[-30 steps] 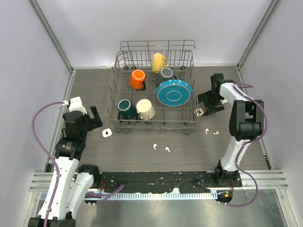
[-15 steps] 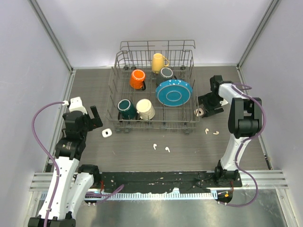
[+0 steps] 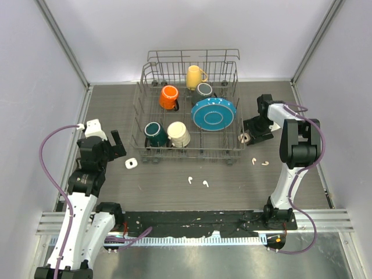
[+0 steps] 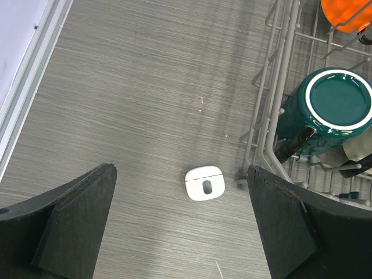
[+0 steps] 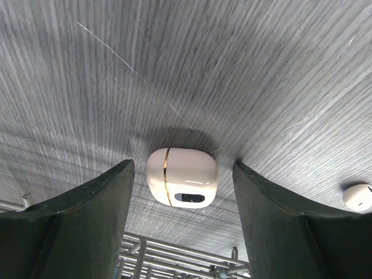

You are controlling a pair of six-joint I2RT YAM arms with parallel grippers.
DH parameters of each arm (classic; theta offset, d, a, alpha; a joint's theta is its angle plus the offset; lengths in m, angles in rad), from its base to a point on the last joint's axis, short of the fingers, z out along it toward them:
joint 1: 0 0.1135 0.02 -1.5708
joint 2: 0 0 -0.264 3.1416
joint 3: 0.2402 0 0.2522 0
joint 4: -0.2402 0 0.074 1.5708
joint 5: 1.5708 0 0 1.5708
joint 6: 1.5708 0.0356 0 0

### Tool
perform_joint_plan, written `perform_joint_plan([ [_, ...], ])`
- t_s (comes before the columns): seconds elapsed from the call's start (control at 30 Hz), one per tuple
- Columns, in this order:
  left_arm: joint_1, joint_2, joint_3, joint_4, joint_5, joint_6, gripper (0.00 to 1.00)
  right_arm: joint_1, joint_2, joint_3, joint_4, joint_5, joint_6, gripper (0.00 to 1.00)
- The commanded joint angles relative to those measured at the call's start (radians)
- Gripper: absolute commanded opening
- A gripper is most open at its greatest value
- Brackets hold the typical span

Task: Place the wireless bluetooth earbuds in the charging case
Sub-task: Pick up the charging case at the center of the board.

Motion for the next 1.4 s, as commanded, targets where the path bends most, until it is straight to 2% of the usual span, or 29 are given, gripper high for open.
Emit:
perform_joint_plan([
  [0.0,-0.001,-0.001,-0.001,0.039,-0.008,0.018,1.00,0.002,0.012,-0.014,0.020,0.006,0.020,0.73],
  [0.2,0.000,-0.001,-0.001,0.039,-0.010,0.017,1.00,0.002,-0.004,-0.040,0.032,0.025,0.037,0.69],
  [0.27,-0.001,-0.005,-0.001,0.039,-0.010,0.017,1.00,0.002,-0.016,-0.049,0.046,0.028,0.039,0.62],
  [0.3,-0.001,-0.006,-0.001,0.041,-0.010,0.017,1.00,0.002,-0.019,-0.060,0.052,0.026,0.039,0.54],
  [0.4,-0.001,-0.008,-0.002,0.039,-0.010,0.018,1.00,0.002,-0.022,-0.072,0.063,0.014,0.043,0.52],
  [0.47,-0.001,-0.008,-0.001,0.039,-0.010,0.018,1.00,0.003,-0.023,-0.078,0.072,0.008,0.039,0.40],
  [0.53,-0.001,-0.011,-0.001,0.039,-0.010,0.018,1.00,0.000,-0.030,-0.089,0.078,0.005,0.039,0.04],
  [0.57,-0.001,-0.014,-0.001,0.039,-0.010,0.017,1.00,-0.001,-0.034,-0.093,0.080,0.006,0.037,0.01],
  [0.7,-0.001,-0.041,0.002,0.039,-0.022,0.003,1.00,-0.017,-0.094,-0.119,0.101,-0.004,0.014,0.01],
  [0.9,0.000,-0.153,0.042,-0.043,-0.065,-0.143,1.00,-0.076,-0.285,-0.204,0.212,-0.026,-0.026,0.01],
  [1.07,0.000,-0.187,0.111,-0.091,0.099,-0.103,1.00,-0.155,-0.494,-0.236,0.221,-0.035,-0.050,0.01],
  [1.13,0.000,-0.172,0.148,-0.111,0.128,-0.130,1.00,-0.181,-0.540,-0.259,0.223,-0.079,-0.059,0.01],
  [1.37,-0.001,-0.140,0.185,-0.077,0.387,-0.229,1.00,-0.227,-0.799,-0.310,0.235,-0.234,-0.075,0.01],
])
